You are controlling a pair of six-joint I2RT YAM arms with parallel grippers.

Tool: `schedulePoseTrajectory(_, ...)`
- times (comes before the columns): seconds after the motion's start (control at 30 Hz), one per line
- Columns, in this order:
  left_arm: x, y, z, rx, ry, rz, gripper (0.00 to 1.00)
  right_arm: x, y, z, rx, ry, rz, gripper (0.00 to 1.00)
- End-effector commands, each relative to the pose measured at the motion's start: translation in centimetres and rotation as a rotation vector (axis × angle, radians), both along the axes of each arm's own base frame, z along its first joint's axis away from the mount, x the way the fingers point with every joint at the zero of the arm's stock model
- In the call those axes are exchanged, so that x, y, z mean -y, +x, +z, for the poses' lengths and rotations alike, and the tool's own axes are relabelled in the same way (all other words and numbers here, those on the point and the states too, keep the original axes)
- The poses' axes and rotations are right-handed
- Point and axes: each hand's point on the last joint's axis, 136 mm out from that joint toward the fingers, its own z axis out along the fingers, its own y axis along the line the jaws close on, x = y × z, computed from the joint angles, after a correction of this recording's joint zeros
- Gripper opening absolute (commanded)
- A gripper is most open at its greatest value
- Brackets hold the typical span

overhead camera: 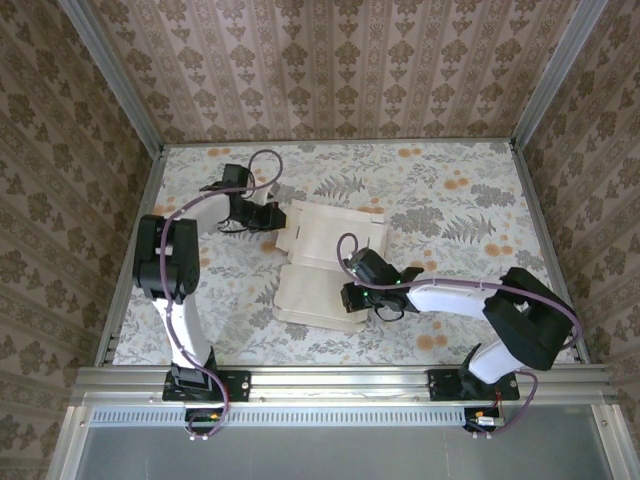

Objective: Fold the paper box

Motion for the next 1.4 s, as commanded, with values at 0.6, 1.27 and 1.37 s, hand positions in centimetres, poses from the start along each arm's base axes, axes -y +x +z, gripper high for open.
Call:
schedulePoseTrajectory(0.6, 2.3, -2.0, 2.3, 0.361, -0.043, -0.05, 0.14, -2.1, -2.1, -4.8, -0.095, -0.086, -0.007, 0.0)
schedulePoseTrajectory(1.27, 1.9, -6.3, -0.1, 0.452, -0.007, -0.043, 0.18, -2.4, -2.6, -4.9, -0.095, -0.09, -0.017, 0.0)
schedulePoseTrajectory(1.37, 2.0, -6.8, -0.6, 0.442, 0.01, -0.041, 0.18, -2.7, -2.7, -4.6, -0.092, -0.086, -0.01, 0.0)
